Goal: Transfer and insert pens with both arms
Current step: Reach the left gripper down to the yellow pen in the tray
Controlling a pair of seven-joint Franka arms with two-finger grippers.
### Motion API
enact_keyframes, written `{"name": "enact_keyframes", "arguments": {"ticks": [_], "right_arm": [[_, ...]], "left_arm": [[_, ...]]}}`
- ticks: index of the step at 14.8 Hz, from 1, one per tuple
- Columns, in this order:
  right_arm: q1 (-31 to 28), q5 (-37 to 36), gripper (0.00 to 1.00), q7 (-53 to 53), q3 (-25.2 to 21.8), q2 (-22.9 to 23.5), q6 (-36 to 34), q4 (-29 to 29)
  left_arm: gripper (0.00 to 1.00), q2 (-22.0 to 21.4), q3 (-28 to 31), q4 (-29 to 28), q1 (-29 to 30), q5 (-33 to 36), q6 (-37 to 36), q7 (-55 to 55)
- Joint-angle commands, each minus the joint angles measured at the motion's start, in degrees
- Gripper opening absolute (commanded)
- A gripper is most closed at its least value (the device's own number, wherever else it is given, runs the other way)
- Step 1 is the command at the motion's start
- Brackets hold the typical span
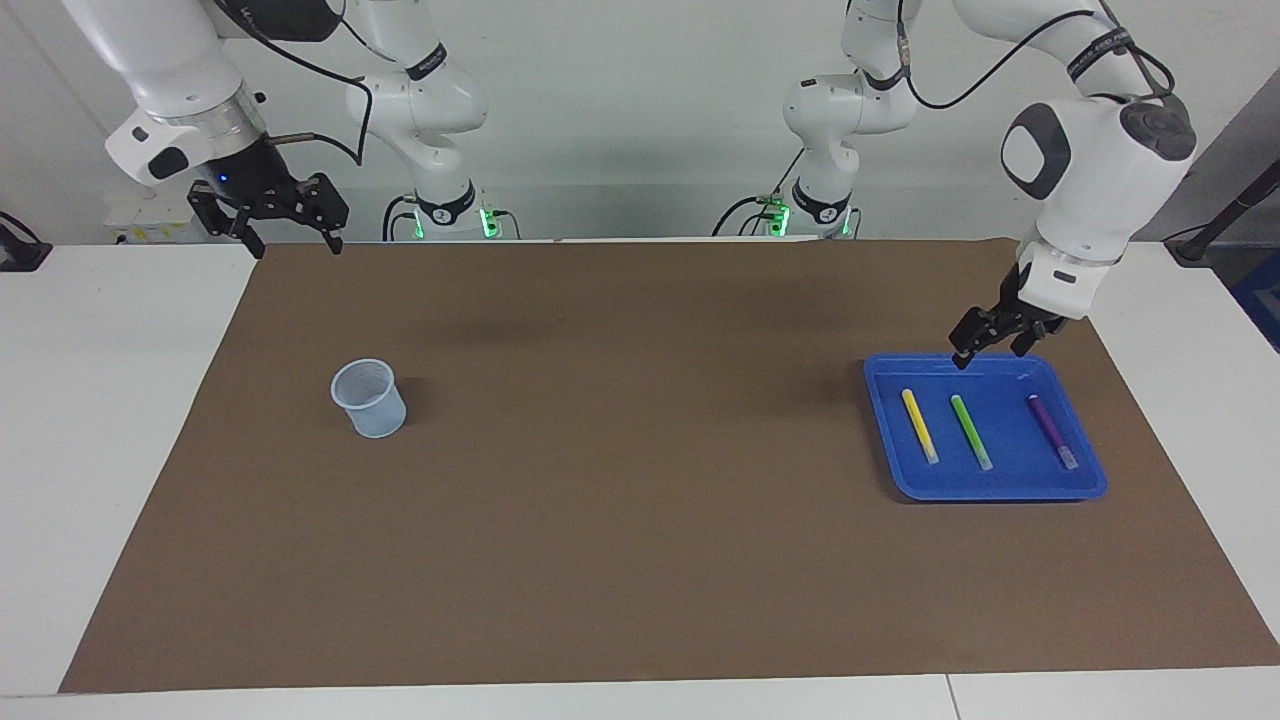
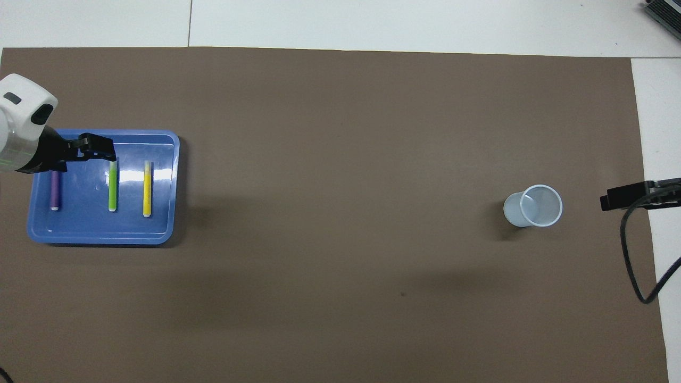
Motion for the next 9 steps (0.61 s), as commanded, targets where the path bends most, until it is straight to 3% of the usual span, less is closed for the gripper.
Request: {"name": "enact_keyframes", "arguments": {"ticks": [1, 9], "right_arm": [[0.1, -0.8, 1.00, 1.3, 0.1, 0.3, -1.1, 1.0], [0.1, -0.8, 1.00, 1.3, 0.1, 0.2, -1.1, 1.0]], "left_arm": [[1.00, 1.8, -0.2, 0.0, 2.4, 0.8, 3.9, -0.4], [1.00, 7.2, -0.2, -0.7, 1.9, 0.9, 7.6, 1.9]]}}
